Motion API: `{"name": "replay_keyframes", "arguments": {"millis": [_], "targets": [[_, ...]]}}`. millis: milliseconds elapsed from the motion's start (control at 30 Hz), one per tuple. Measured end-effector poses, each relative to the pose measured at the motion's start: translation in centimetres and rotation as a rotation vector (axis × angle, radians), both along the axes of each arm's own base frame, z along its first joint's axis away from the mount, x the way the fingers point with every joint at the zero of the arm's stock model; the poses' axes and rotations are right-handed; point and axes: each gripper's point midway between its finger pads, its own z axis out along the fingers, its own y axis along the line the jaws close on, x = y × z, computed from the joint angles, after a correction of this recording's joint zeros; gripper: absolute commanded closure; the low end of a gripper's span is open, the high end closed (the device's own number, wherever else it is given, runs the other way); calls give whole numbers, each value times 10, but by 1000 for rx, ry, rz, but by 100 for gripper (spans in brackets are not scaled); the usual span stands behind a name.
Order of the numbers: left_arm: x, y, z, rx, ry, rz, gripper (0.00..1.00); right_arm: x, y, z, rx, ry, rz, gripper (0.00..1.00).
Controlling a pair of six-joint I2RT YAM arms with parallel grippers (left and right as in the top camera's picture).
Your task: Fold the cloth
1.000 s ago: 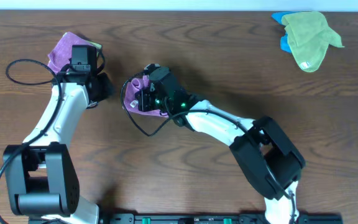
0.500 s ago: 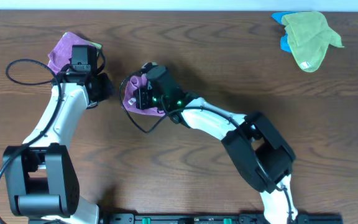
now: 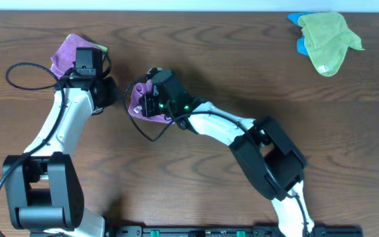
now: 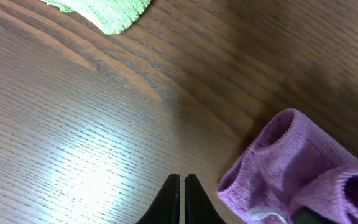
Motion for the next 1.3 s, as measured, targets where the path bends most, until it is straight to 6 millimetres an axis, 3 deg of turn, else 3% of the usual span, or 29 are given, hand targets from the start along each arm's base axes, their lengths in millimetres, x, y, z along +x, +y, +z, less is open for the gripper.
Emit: {"name": "replay_keyframes", "arguments": {"millis": [167,200,267,367,500,567,800,900,1100,1300], "targets": [[0,1,0,4,0,2,94,-11,9,-5,-15,6,34,96],[0,1,0,4,0,2,94,-13,9,-6,-20,8,39,86],[0,1,0,6,0,3,94,-15,10,-8,-27,7,54,51],[0,2,0,7,0,3,94,-19,13,-9,-23,5,87,18],[0,2,0,7,0,3,94,-25,19,-4,-1,9,137,11],[0,2,0,7,0,4,94,-29,20,-3,7,20,157,1],[0,5,0,6,0,12,91,-36,17,-8,-23,49,182,1],[-2,15,4,-3,-6,44,88,-35,11,-9,-64,35,181,1],[-4,44,35,-26,-89,130,79,-30,6,8,-95,-41,195,1],[-7,50,51,-32,-128,148,65,-26,5,23,-90,-83,200,1]]}}
